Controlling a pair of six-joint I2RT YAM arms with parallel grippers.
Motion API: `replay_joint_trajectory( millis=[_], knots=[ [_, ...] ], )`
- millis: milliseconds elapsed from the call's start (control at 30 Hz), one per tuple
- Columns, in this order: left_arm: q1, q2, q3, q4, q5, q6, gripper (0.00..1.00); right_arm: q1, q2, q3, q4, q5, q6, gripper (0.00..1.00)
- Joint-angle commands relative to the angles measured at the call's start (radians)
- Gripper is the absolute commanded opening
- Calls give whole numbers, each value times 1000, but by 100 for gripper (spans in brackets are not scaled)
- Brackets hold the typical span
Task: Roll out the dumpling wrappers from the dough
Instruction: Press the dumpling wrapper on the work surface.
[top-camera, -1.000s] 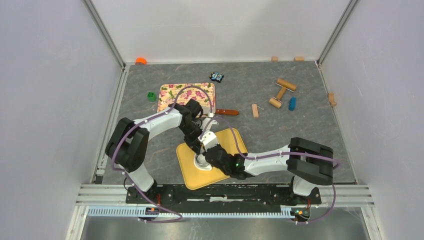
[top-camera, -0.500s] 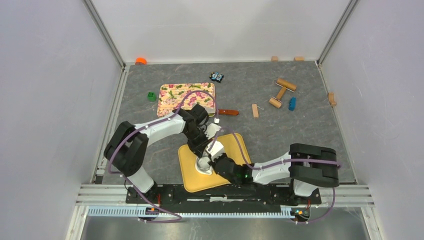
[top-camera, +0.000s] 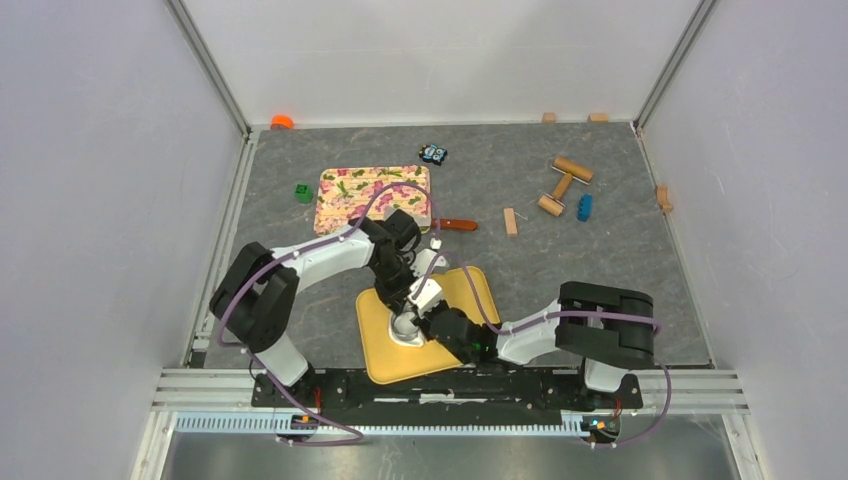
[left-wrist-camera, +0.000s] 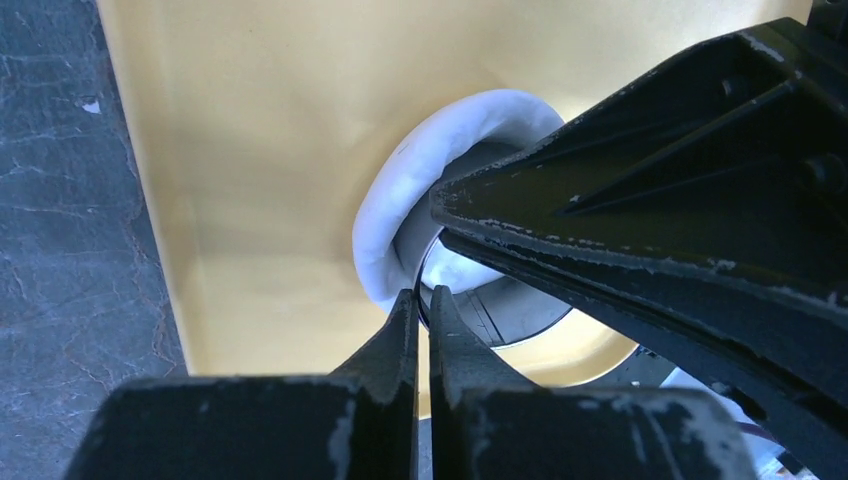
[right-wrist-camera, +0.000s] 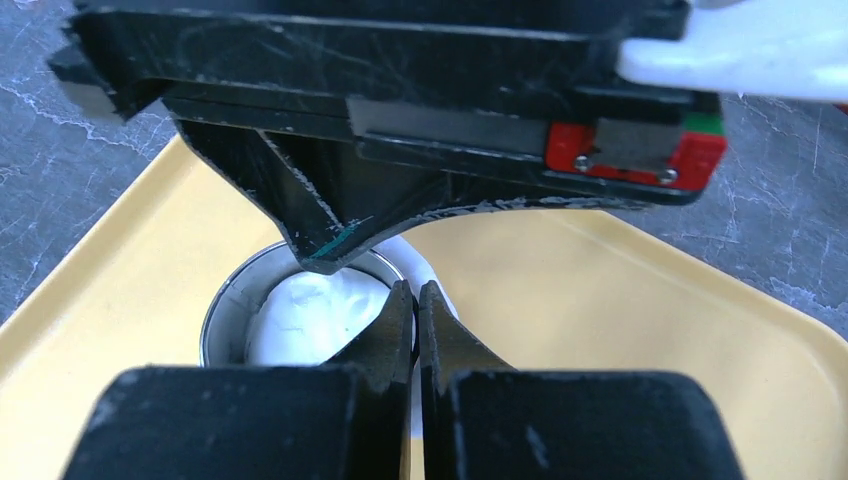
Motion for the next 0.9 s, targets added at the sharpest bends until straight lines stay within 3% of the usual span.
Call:
replay_joint_trajectory(
  millis=[0, 133, 233, 500, 633, 767, 867],
  knots=[
    [-33, 180, -10, 137, -145, 99, 2, 10, 86, -90, -363, -60, 16, 0],
    [-13, 283, 98, 168, -221, 108, 2, 155, -22, -164, -472, 6, 194, 0],
    [2, 271, 110, 171, -248, 107, 2, 184, -62, -170, -467, 24, 234, 0],
    [0, 21, -102, 32, -136, 136, 2, -47, 125, 72, -283, 14, -135, 0],
    [0, 14, -154, 60, -111, 154, 2, -85, 123, 108, -286, 13, -214, 0],
    [0, 138, -41, 156, -166, 118, 2, -4, 30, -44, -327, 65, -104, 0],
    [-2, 212, 84, 182, -176, 115, 2, 122, -42, -114, -467, 152, 83, 0]
  ],
)
